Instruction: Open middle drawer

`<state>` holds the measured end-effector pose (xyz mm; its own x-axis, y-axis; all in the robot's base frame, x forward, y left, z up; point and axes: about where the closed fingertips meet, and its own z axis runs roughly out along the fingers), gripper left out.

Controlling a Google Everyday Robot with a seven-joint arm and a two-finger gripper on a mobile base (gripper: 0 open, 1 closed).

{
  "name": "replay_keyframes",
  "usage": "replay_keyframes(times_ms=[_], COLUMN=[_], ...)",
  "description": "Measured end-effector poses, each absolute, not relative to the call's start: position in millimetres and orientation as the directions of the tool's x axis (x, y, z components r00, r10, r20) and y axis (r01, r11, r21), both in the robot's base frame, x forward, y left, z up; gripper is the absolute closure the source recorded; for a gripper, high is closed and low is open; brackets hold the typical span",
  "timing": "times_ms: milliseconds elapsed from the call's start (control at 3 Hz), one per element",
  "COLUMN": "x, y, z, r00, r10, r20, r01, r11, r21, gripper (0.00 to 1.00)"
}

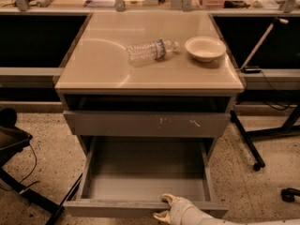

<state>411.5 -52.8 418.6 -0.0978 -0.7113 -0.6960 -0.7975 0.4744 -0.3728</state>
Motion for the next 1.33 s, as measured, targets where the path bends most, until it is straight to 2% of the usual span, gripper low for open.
replay_keyframes(times_ms=[1000, 1333], x=[394, 394], y=[-54, -54], z=[421, 421], r00=[-0.111, -0.111], r10=[-0.709, -0.709], r20=[-0.696, -0.696], r01=[-0.787, -0.787], r11=[0.49, 0.49], r21=[-0.374, -0.374], gripper=[1.0, 0.81])
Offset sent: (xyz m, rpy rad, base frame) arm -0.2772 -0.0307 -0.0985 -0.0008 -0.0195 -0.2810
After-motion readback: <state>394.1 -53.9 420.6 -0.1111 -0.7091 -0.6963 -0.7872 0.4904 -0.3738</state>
